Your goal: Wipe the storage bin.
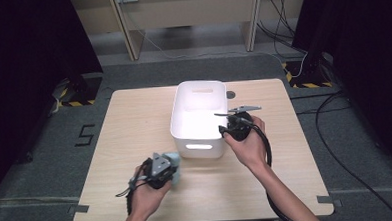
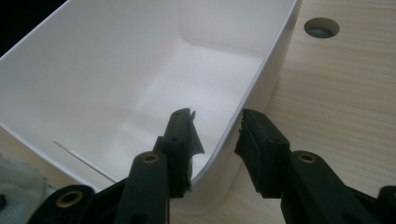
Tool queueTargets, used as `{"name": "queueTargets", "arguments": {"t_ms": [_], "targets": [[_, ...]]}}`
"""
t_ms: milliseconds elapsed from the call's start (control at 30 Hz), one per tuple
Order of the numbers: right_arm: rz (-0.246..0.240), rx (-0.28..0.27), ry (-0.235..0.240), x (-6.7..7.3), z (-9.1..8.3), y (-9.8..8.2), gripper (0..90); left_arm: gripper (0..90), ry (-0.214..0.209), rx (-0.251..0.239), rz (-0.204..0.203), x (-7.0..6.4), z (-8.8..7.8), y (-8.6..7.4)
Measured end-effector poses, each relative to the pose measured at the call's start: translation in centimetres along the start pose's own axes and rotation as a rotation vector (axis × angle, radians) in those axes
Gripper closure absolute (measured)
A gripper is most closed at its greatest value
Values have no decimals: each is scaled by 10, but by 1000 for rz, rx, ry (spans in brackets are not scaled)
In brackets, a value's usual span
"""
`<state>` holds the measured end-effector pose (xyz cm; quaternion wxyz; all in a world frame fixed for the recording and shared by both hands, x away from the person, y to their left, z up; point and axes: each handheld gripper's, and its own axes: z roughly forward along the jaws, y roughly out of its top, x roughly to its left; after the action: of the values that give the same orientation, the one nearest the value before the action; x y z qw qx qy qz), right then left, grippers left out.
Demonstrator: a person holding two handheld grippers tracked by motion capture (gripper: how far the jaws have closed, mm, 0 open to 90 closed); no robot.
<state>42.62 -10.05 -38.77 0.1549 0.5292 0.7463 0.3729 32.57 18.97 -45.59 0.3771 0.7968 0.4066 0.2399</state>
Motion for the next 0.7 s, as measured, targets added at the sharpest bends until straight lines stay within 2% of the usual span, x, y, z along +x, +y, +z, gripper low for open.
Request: {"name": "queueTargets", "arguments": {"t_ms": [100, 233, 433, 600, 700], "targets": [[-10, 2, -9, 0, 1, 1, 655, 806, 38, -3, -38, 17, -7, -7], [-14, 11, -15, 0, 1, 3, 675, 806, 67, -15, -83, 31, -10, -10], [-35, 20, -35, 4, 5, 6, 732, 805, 65, -33, -98, 34, -8, -1], [-27, 22, -39, 10, 2, 2, 707, 805, 66, -48, -87, 32, -2, 11], [-29, 29, -26, 12, 1, 1, 703, 805, 67, -49, -80, 32, 2, 16]]}}
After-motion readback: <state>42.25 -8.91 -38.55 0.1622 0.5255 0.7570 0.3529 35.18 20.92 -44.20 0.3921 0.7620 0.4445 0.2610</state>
